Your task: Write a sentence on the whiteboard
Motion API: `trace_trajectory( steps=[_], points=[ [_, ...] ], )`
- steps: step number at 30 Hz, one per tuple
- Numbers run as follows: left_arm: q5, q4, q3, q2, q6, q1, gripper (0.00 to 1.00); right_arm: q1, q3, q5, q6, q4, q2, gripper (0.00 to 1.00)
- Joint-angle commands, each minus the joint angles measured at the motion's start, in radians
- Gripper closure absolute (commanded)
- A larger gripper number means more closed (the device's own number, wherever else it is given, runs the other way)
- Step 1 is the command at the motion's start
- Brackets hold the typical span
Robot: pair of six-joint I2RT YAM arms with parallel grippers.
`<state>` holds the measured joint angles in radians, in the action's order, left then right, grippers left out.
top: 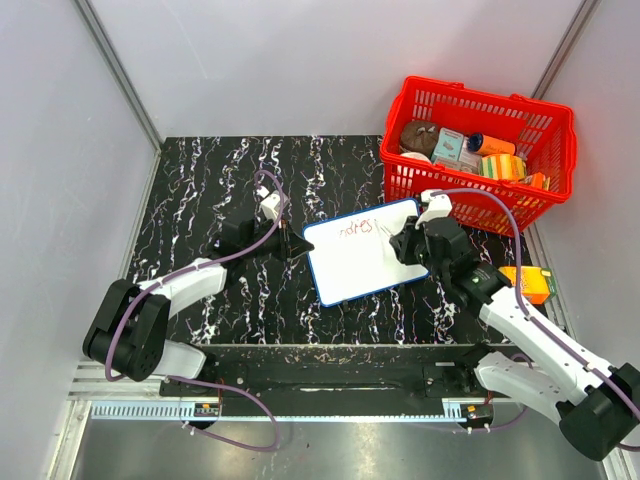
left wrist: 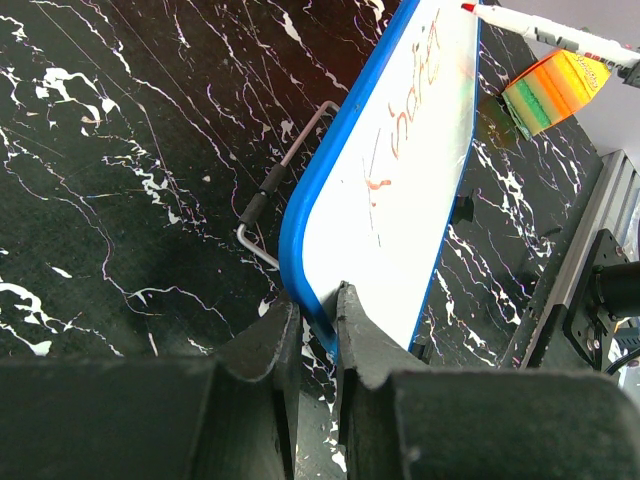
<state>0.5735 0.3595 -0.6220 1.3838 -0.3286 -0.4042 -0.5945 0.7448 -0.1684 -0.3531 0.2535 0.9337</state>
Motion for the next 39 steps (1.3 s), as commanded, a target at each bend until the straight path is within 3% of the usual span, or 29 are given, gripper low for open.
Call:
trace_trajectory(
  steps=[1, 16, 39],
  points=[
    [-0.155, -0.008, -0.010, 0.021, 0.157, 0.007, 1.00, 0.005, 0.050, -0.056, -0.009, -0.025, -0.001, 1.00],
    [-0.159, -0.010, -0.012, 0.021, 0.158, 0.007, 1.00, 0.018, 0.068, -0.022, 0.014, -0.034, 0.066, 1.00],
    [-0.162, -0.013, -0.012, 0.020, 0.161, 0.007, 1.00, 0.018, 0.033, -0.005, 0.000, -0.045, 0.042, 1.00]
  ],
)
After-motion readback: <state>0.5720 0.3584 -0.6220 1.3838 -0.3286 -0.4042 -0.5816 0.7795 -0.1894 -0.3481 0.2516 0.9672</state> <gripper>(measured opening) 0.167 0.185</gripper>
